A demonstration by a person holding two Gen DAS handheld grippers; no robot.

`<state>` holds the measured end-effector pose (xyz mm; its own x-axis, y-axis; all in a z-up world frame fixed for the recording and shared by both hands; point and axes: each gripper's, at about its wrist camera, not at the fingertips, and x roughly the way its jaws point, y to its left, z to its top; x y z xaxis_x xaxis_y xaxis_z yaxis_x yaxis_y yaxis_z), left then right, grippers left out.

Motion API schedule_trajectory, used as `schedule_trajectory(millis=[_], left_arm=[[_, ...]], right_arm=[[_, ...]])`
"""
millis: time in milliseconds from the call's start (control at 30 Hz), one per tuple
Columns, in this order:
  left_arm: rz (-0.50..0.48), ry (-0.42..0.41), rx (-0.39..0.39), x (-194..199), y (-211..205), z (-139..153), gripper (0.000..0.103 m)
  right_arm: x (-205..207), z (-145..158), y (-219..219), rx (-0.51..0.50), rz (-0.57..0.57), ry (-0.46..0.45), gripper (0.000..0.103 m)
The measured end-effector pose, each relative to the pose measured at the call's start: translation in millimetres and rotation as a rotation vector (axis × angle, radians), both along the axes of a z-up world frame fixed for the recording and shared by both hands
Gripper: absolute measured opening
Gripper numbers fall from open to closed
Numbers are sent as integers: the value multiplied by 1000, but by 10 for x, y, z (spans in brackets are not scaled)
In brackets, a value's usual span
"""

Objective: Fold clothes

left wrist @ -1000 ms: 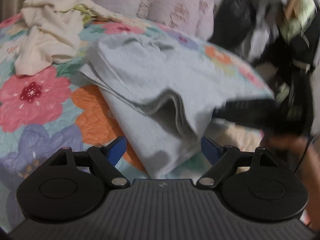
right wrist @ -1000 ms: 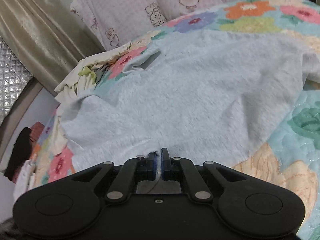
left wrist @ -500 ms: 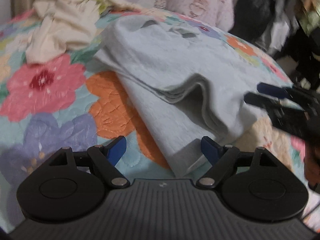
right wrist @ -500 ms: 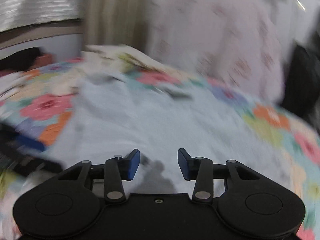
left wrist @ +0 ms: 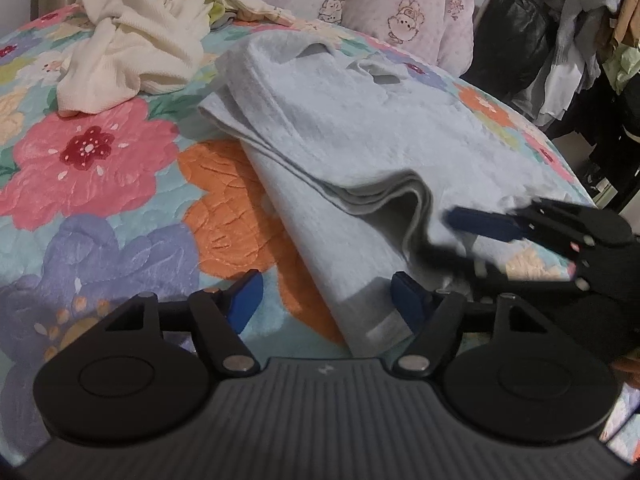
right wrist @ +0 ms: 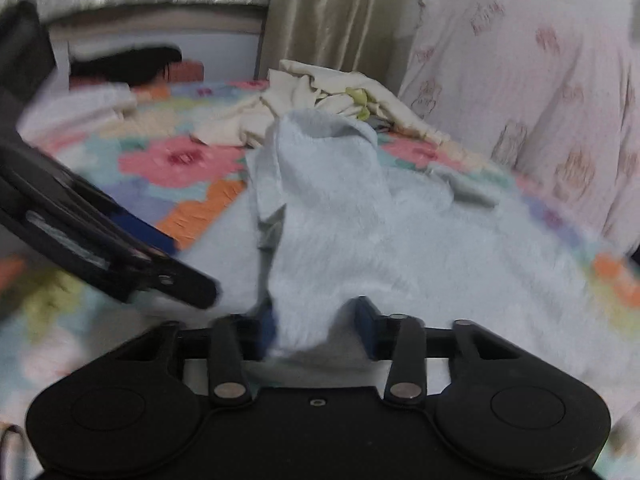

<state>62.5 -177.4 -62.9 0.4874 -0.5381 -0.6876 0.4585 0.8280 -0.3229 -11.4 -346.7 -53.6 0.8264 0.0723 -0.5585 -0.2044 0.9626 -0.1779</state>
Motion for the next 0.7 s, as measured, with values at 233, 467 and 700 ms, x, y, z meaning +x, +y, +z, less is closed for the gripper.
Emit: schedule_trajectory(millis=[233,467,700], left_arm=[[-1,-12,21,13,-14,36,70],[-54,-108,46,88,-193,431,69],[-347,-115,111,133,-661,291,69]], right_arm=[[186,383,-878,315,-357,-69,7],[278,107,-1729,573,-652,152,14],[-113,-38,-1846,871,-610,76,45]])
